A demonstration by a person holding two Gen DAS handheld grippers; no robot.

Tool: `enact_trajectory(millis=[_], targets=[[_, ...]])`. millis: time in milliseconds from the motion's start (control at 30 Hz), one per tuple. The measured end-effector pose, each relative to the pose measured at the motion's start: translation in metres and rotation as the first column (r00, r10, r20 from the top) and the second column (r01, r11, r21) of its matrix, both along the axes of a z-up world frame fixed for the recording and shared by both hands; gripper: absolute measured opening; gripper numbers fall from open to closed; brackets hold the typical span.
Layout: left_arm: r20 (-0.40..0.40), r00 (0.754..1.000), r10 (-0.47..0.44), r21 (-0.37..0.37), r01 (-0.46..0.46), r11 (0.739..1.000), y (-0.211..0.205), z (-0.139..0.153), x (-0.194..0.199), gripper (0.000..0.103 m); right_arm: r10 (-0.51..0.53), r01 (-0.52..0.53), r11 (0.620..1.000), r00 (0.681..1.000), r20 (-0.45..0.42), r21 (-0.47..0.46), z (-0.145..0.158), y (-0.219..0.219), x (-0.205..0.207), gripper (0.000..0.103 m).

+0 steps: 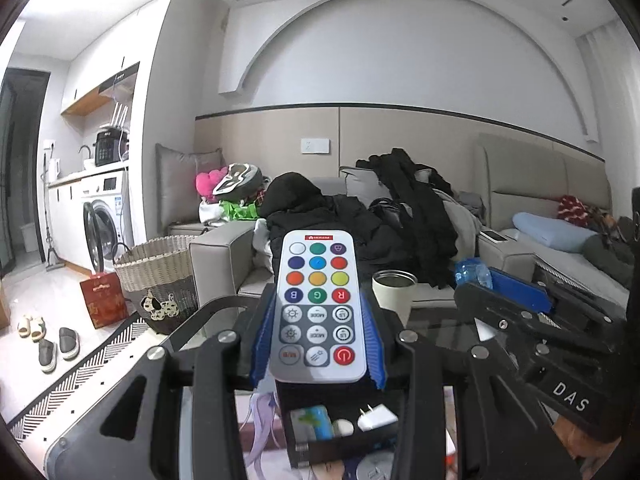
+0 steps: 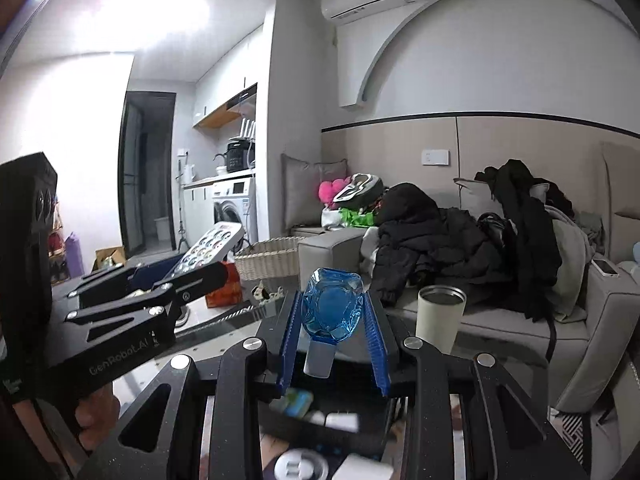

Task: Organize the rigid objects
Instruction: 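Carry the remote and spray bottle over the black box with both grippers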

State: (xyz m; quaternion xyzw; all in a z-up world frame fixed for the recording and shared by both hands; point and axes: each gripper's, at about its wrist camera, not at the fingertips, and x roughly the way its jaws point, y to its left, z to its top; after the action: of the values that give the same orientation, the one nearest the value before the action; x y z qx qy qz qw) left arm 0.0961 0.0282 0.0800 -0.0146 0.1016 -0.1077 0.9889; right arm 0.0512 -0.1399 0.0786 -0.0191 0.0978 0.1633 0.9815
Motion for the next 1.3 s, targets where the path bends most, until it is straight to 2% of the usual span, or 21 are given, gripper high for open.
enact_trajectory(millis=[300,433,500,633,767,867,933,1100,1133,1200,1233,1300], targets=[[-0.035,0.999,0.037,-0.031,-0.038,0.999,0.002,-0.006,0.031,0.038,-0.044,0.044,0.999,0.999,0.0,0.013,0.004,0.009,0.048,0.031],[-0.101,0.994,0.03,-0.011,-0.031,0.999,-0.001,-0.016,0.044,0.038,-0.051,0.052,0.999,0.998,-0.044,0.012,-0.004,0.01,0.059,0.031],[-0.164,0.986,0.025,-0.001,-0.026,1.0,-0.003,-0.024,0.056,0.038,-0.058,0.058,0.998,0.995,-0.084,0.002,-0.01,0.011,0.068,0.031],[-0.308,0.951,0.018,0.027,-0.011,1.0,-0.01,-0.043,0.083,0.038,-0.067,0.066,0.998,0.977,-0.2,-0.014,-0.023,0.012,0.094,0.031],[-0.453,0.892,0.005,0.047,0.018,0.999,-0.02,-0.068,0.106,0.038,-0.072,0.064,0.997,0.948,-0.31,-0.036,-0.042,0.012,0.115,0.031],[-0.524,0.852,0.01,0.076,0.035,0.996,-0.029,-0.081,0.114,0.038,-0.068,0.049,0.997,0.907,-0.416,-0.057,-0.058,0.013,0.133,0.031],[-0.554,0.832,0.014,0.09,0.043,0.995,-0.033,-0.087,0.119,0.038,-0.063,0.027,0.996,0.873,-0.484,-0.08,-0.072,0.014,0.142,0.031],[-0.648,0.761,0.011,0.122,0.09,0.988,-0.044,-0.108,0.131,0.038,-0.059,0.011,0.997,0.777,-0.626,-0.08,-0.107,0.011,0.161,0.031],[-0.656,0.754,0.015,0.13,0.093,0.987,-0.044,-0.111,0.129,0.038,-0.061,0.011,0.997,0.761,-0.646,-0.082,-0.112,0.01,0.165,0.031],[-0.674,0.739,0.015,0.135,0.103,0.986,-0.046,-0.118,0.131,0.038,-0.053,0.002,0.997,0.735,-0.676,-0.076,-0.12,0.009,0.169,0.031],[-0.67,0.742,0.023,0.149,0.105,0.983,-0.048,-0.118,0.13,0.038,-0.057,0.004,0.997,0.728,-0.683,-0.078,-0.123,0.008,0.171,0.031],[-0.675,0.738,0.024,0.154,0.109,0.982,-0.048,-0.118,0.129,0.038,-0.064,-0.003,0.995,0.731,-0.679,-0.096,-0.126,0.009,0.17,0.031]])
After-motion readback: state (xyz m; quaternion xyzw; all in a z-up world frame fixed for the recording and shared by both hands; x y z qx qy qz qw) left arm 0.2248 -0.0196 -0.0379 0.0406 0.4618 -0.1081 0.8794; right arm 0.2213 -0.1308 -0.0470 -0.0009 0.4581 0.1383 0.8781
